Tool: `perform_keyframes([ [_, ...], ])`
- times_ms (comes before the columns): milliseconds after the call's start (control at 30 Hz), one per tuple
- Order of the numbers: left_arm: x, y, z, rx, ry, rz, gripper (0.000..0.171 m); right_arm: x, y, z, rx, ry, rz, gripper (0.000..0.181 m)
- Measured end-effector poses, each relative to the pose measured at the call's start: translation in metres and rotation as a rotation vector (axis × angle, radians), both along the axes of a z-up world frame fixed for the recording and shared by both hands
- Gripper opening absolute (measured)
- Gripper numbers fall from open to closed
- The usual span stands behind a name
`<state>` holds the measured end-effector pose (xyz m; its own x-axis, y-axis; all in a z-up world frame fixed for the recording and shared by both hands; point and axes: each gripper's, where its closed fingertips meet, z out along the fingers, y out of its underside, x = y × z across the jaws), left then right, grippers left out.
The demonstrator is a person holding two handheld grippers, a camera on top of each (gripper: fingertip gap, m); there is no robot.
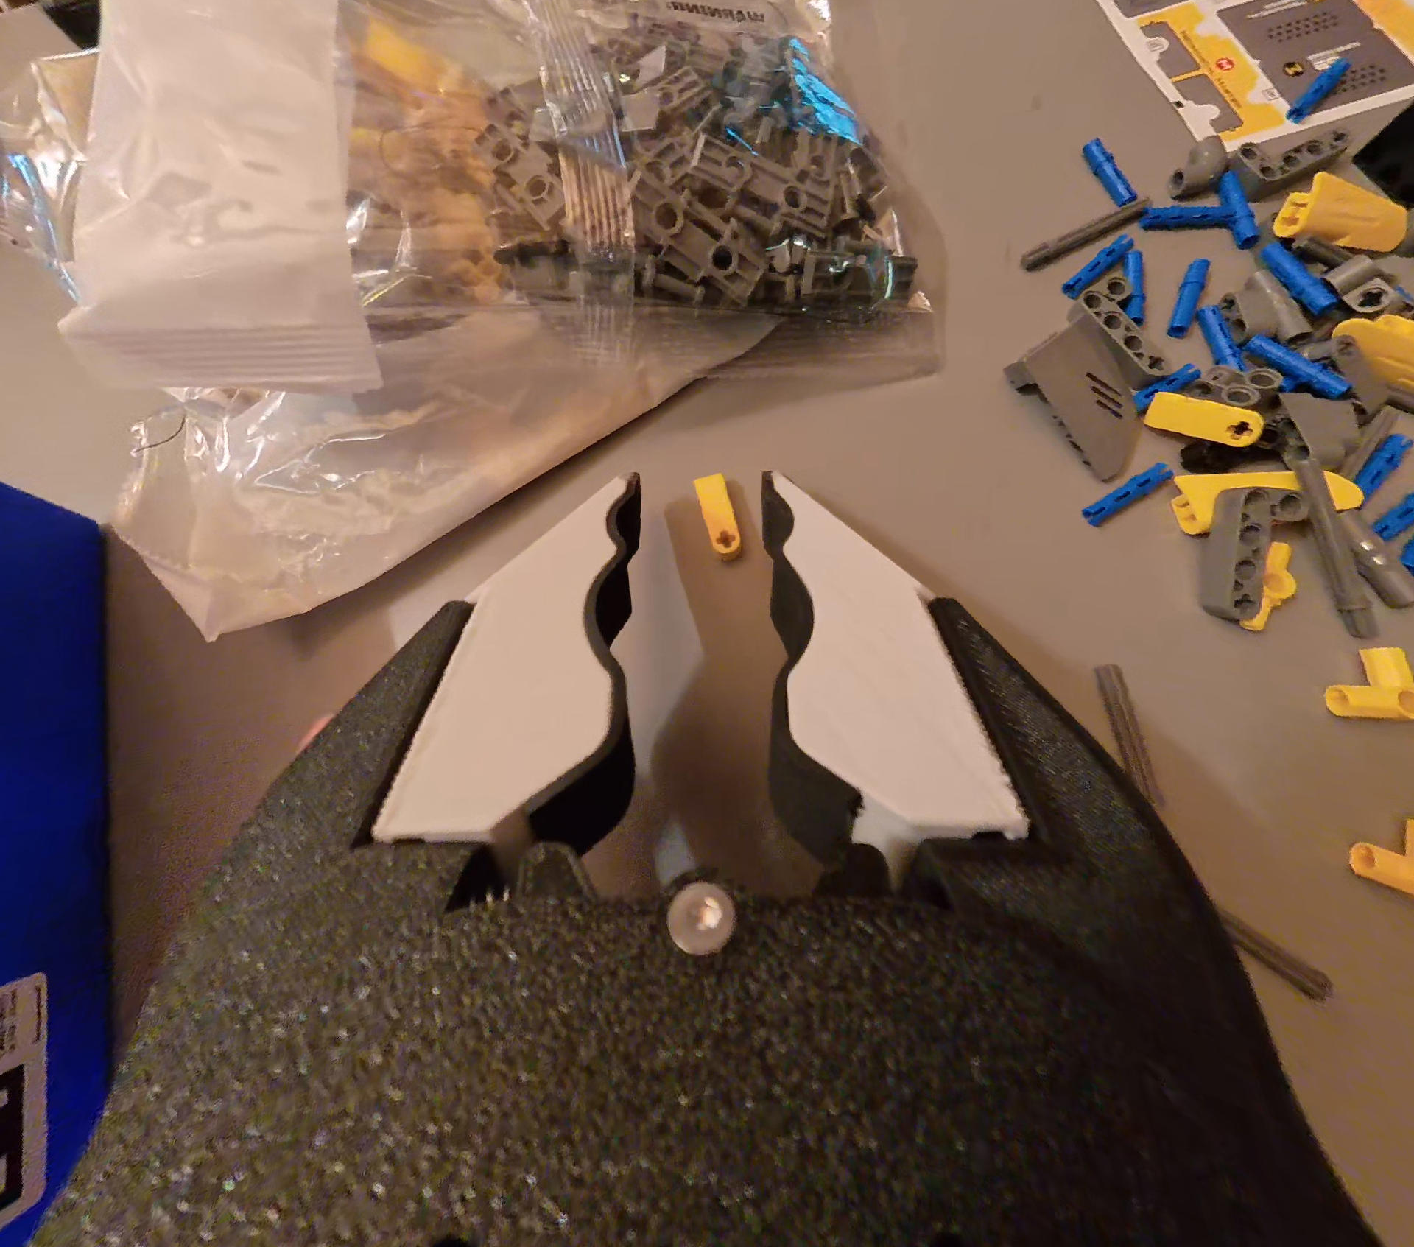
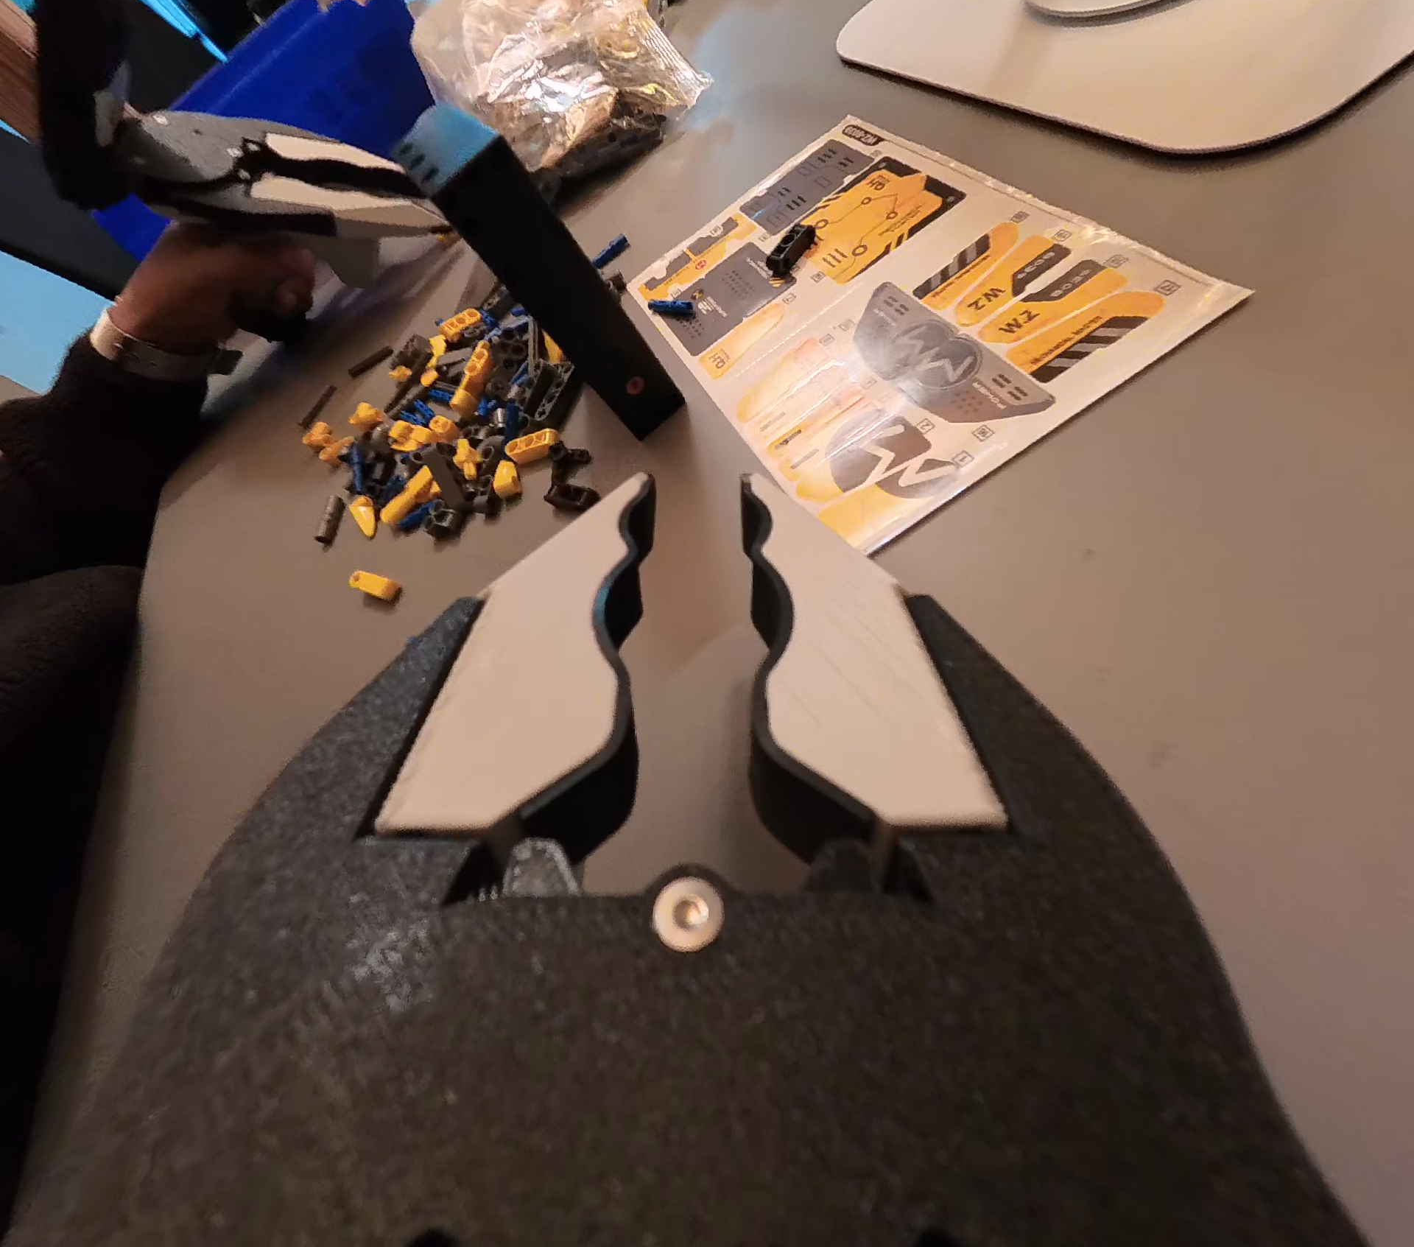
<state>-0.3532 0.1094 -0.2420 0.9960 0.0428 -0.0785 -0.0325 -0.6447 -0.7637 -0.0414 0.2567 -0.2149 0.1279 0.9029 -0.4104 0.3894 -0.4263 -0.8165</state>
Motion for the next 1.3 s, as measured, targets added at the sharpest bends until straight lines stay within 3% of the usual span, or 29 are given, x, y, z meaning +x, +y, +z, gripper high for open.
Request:
perform_keyframes([
  [400,-0.001,0.0,0.009,0.058,-0.071,0.004,0.033,-0.001,-0.002,-0.003,0.047,-0.034,0.002,0.021],
  [467,0.003,0.0,0.009,0.062,-0.08,-0.021,0.055,-0.001,-0.001,-0.002,0.034,-0.023,-0.001,0.021],
  [533,0.008,-0.002,0.008,0.052,-0.092,-0.045,0.115,-0.001,0.0,-0.001,0.024,-0.013,-0.005,0.021],
  [567,0.01,-0.003,0.007,0.041,-0.095,-0.056,0.135,0.0,0.0,-0.001,0.02,-0.01,-0.006,0.021],
  [667,0.006,-0.006,0.006,0.031,-0.055,-0.024,0.142,0.0,0.001,0.0,0.016,-0.004,-0.009,0.021],
  [833,0.002,-0.012,0.002,-0.011,0.01,0.015,0.143,0.0,0.0,-0.001,0.025,-0.009,-0.009,0.021],
  [933,0.002,-0.01,0.013,0.061,0.033,0.042,0.142,-0.001,0.0,-0.001,0.033,-0.016,-0.009,0.021],
  [1033,0.015,-0.009,0.022,0.106,-0.025,-0.012,0.14,-0.001,0.0,-0.001,0.034,-0.014,-0.012,0.021],
  [1067,0.015,-0.009,0.026,0.131,-0.034,-0.012,0.134,-0.001,0.001,-0.001,0.032,-0.012,-0.013,0.021],
  [1133,0.012,-0.009,0.033,0.184,-0.049,0.022,0.064,0.0,0.001,0.0,0.028,-0.006,-0.017,0.021],
  [1167,0.008,-0.008,0.036,0.202,-0.055,0.042,0.042,0.0,0.002,0.001,0.027,-0.002,-0.019,0.021],
  [1300,0.004,-0.009,0.038,0.214,-0.063,0.047,0.038,0.0,0.003,0.001,0.023,0.004,-0.024,0.021],
])
